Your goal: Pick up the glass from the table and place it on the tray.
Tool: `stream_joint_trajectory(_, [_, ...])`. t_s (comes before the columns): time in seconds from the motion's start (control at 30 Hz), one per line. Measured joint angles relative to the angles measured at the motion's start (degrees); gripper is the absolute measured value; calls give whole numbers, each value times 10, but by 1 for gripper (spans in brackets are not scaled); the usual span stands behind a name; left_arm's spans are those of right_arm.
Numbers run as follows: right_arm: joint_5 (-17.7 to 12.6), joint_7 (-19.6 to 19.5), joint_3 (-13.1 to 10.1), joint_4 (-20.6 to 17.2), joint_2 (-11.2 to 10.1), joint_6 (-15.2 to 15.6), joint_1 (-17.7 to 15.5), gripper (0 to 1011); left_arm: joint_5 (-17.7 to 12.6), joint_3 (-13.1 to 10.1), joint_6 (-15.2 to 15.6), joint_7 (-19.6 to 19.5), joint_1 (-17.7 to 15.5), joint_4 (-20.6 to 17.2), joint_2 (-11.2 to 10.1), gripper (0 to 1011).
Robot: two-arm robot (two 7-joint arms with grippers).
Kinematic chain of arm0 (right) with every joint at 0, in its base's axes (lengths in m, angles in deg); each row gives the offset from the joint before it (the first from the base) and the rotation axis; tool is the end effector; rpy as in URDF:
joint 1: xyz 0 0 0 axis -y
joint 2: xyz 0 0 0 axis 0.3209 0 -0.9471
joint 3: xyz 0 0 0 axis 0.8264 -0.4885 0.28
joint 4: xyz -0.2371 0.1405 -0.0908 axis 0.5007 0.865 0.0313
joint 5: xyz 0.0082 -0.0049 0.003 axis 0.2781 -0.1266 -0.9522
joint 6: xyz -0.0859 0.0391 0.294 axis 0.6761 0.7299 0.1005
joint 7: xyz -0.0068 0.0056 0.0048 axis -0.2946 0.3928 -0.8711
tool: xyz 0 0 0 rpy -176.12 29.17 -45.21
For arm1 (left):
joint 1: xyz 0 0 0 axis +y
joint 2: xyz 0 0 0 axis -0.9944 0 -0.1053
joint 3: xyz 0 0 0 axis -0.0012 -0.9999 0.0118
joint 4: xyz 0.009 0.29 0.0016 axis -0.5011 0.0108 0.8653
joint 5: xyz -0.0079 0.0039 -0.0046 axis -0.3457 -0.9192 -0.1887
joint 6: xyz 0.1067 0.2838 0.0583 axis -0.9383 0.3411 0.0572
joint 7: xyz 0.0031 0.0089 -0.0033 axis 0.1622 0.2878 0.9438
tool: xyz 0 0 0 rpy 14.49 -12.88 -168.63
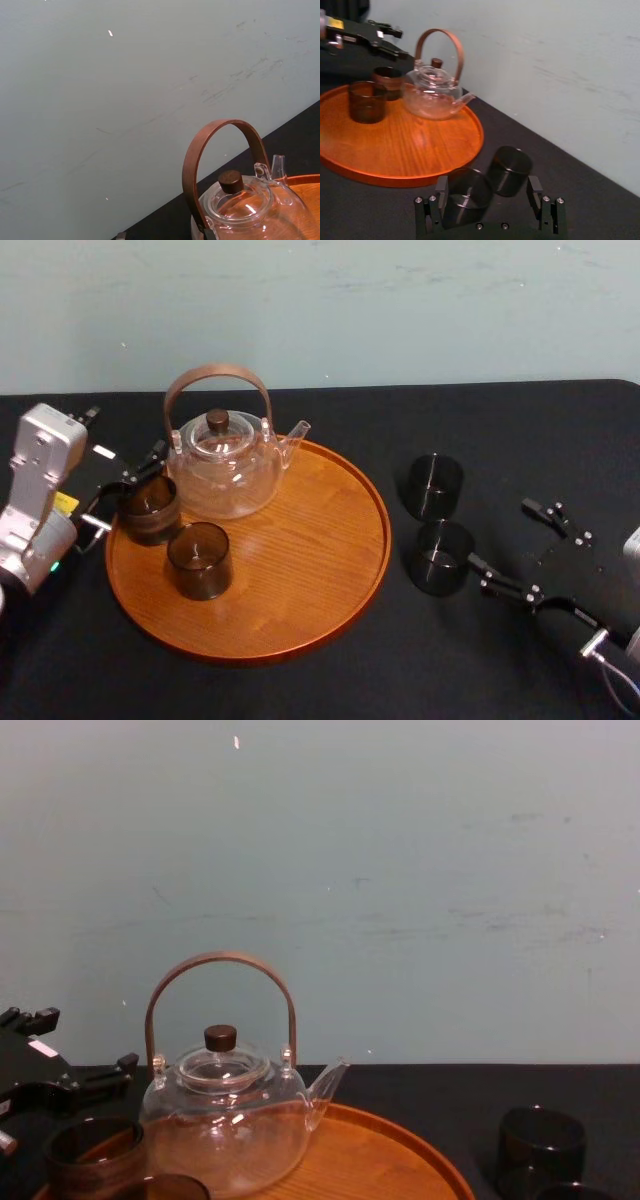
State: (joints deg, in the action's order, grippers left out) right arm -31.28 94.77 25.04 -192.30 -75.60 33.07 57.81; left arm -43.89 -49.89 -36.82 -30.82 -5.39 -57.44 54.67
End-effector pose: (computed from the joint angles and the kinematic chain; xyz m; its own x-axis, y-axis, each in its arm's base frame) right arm 0.2463 -0.0946 -0.2882 0.5905 -0.7407 0.3203 0.8027 0.5803 -0.1377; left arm 0.3580 0.0827 -0.3022 0.2921 0.8803 0.3738 -0.9553 0.2872 0.0702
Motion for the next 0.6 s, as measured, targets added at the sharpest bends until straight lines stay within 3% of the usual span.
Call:
stream_joint_trajectory(0.2, [-24,32,0,-5,4,14,-4,1002,0,0,0,0,0,0,0,1001])
stream_joint_trajectory(0.37, [-53,61,0,-3,9,43,2,1002,0,0,0,0,0,0,0,1001])
stream_joint_trajectory(0.6, [-61,76,-3,8,21,71,11,1002,0,0,0,0,0,0,0,1001])
